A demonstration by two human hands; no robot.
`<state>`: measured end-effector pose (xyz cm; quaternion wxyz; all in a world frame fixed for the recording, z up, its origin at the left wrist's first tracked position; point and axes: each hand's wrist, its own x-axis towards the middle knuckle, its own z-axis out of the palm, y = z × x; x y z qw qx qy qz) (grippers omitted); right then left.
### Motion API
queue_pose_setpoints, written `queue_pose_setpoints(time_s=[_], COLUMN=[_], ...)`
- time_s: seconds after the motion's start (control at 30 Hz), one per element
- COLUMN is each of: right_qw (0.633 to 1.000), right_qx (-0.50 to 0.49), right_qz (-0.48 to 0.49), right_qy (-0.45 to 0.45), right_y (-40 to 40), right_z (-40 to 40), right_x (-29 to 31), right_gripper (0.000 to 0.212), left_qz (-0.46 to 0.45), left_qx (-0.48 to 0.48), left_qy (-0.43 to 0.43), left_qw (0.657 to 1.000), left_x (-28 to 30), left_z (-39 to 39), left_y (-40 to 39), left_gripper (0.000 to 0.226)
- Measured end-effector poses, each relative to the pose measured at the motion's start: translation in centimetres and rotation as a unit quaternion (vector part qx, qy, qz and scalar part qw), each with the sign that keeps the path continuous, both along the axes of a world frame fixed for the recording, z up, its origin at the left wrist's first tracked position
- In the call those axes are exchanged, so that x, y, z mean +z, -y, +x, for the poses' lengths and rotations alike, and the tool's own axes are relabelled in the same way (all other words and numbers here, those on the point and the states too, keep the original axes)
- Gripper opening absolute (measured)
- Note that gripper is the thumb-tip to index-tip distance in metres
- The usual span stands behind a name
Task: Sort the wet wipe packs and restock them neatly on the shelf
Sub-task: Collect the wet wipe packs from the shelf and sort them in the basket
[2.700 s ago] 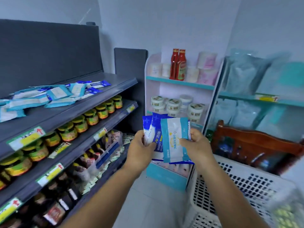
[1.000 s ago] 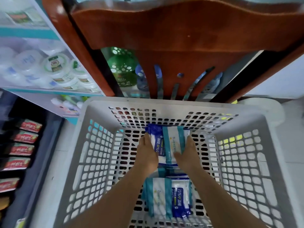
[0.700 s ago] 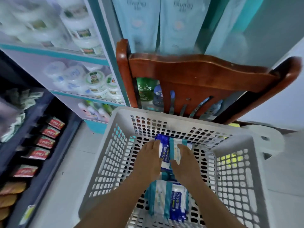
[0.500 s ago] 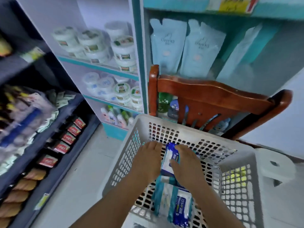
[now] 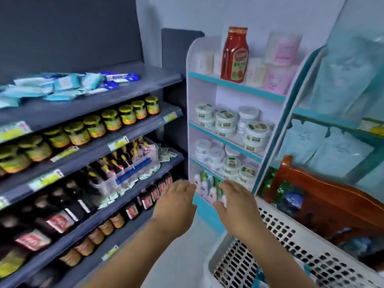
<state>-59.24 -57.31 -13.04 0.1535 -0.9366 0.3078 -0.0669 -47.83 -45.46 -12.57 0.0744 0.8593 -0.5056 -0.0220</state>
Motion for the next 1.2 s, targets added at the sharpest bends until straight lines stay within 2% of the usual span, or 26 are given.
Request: queue_pose_setpoints(time_s=[0.1,0.4,0.67,0.93,1.2], right_qw=[0.999,0.987,0.971,0.96,0.952], right_qx=[0.027,0.12,0.195,0.248,0.284], right_qz=[-0.02,-0.042,-0.036,-0.051,-0.032], right_qy=[0.022,0.095,0.131,0.12,0.105], right_y=[-3.6,-15.6,-24.1,-26.3,-23.5], right_z=[4.9,18.1,26.9,34.9,44.0], right_x=[2.8,9.3,12.4,14.1,13.9], right_gripper=[0.04,0.052,0.052,0.053,0.053], left_qz=[-0.026,-0.092,-0.145,-0.157,-0.136], left_qx=[0.037,0.12,0.195,0.246,0.299], left_qy=[0.02,0.078,0.101,0.1,0.099], left_qw=[0.999,0.985,0.965,0.951,0.939], left_x=[2.8,9.6,12.4,13.5,13.5], left_z=[4.2,15.2,21.3,27.3,35.4], left_y=[-4.4,-18.1,-27.0,-29.3,-27.2], left_gripper=[0.051,0.052,0.052,0.055,0.055])
